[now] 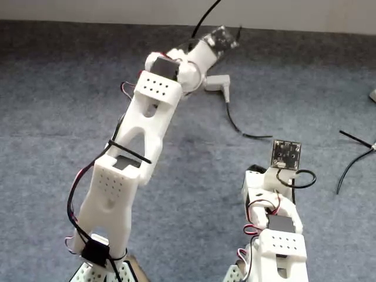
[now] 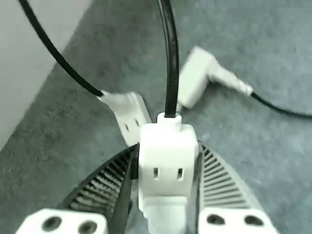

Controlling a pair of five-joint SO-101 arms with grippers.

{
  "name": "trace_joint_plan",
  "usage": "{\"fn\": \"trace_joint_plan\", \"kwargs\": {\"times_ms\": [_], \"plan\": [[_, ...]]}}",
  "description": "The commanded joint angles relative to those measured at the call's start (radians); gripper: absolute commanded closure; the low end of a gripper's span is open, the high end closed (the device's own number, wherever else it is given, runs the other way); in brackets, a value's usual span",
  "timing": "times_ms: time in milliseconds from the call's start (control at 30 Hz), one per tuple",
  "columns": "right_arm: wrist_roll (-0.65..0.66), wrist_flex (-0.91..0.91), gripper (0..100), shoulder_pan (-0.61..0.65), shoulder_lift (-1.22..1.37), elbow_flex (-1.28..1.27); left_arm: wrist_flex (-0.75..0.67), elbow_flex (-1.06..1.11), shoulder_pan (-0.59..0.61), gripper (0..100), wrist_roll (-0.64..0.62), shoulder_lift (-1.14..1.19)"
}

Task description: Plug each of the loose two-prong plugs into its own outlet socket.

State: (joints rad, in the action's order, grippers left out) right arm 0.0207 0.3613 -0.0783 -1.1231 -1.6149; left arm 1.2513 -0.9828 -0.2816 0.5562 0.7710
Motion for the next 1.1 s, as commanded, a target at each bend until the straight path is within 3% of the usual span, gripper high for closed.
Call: {"fn": "trace_joint_plan", "kwargs": {"times_ms": [0,133,267,533,733,867,1067], "plan": [[-0.005,-0.019,98.1,-0.010,-0.012,0.005,-0.207,-0.062,0.035,98,-0.018,0.024],[-0.005,-0.019,98.1,-0.010,-0.012,0.005,-0.347,-0.061,0.054,96,-0.017,0.150],[-0.009,-0.019,97.2,-0.010,-0.013,0.005,-0.485,-0.064,0.093,81,-0.029,0.311],[-0.012,-0.021,85.8,-0.012,-0.015,0.005,-0.669,-0.096,0.122,80,-0.420,0.315],[-0.012,-0.021,85.6,-0.012,-0.015,0.005,-0.408,-0.266,0.068,80,-0.486,0.176],[-0.012,-0.021,85.6,-0.012,-0.015,0.005,-0.183,-0.328,0.027,72,-0.465,0.131],[-0.009,-0.021,85.6,-0.012,-0.015,0.005,-0.028,-0.441,0.021,71,-0.427,0.104]]}}
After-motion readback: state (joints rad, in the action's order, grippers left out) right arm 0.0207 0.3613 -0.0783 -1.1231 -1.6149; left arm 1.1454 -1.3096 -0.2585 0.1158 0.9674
